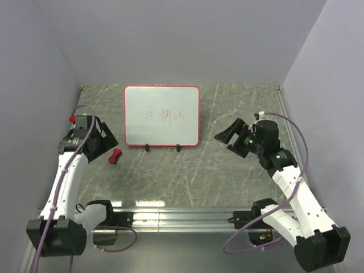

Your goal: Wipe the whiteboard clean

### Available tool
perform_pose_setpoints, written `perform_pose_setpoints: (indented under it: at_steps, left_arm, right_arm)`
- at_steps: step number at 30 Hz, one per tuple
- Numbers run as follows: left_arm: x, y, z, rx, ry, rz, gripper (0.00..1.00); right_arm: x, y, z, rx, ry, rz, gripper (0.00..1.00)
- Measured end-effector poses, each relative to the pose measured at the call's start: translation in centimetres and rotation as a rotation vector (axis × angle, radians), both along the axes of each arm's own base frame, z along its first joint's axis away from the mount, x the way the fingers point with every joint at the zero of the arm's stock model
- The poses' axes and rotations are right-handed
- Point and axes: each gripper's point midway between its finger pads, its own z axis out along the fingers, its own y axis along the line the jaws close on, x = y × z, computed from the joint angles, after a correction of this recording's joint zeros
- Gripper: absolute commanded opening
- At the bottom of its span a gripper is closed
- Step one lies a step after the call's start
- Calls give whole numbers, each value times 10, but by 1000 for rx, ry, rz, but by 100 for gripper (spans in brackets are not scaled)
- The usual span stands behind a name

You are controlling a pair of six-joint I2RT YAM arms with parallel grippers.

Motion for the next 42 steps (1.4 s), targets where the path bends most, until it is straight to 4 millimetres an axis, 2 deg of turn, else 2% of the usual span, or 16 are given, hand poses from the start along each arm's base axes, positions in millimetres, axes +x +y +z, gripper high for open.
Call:
perform_pose_setpoints:
  at_steps: [3,9,16,23,29,35,38,42]
  left_arm:
    - [6,-3,-16,-4,69,-45,99]
    - [20,-14,-45,-18,188,-165,99]
    - [34,-18,-64,-12,236,-238,96]
    - [42,-17,-77,12,240,-286,93]
    - [44,-13,-96,43,279,-337,89]
    - [34,-12,-113,67,306,-416,90]
    - [36,-12,-116,77,312,-449,88]
    - [35,-11,-131,77,365,-483,88]
  right_arm:
    - [-8,-4,-9,-49,40,11,98]
    - [-22,-13,-15,-132,82,30,97]
    - [-39,-17,-30,-205,137,68,97]
    - [-44,-19,-36,-251,139,87,97]
    - [-44,-21,-39,-278,134,91,98]
    - [-48,-25,-50,-304,155,93,97]
    - [-48,-27,-54,-312,164,90,97]
    - [-49,-27,-56,-316,167,91,97]
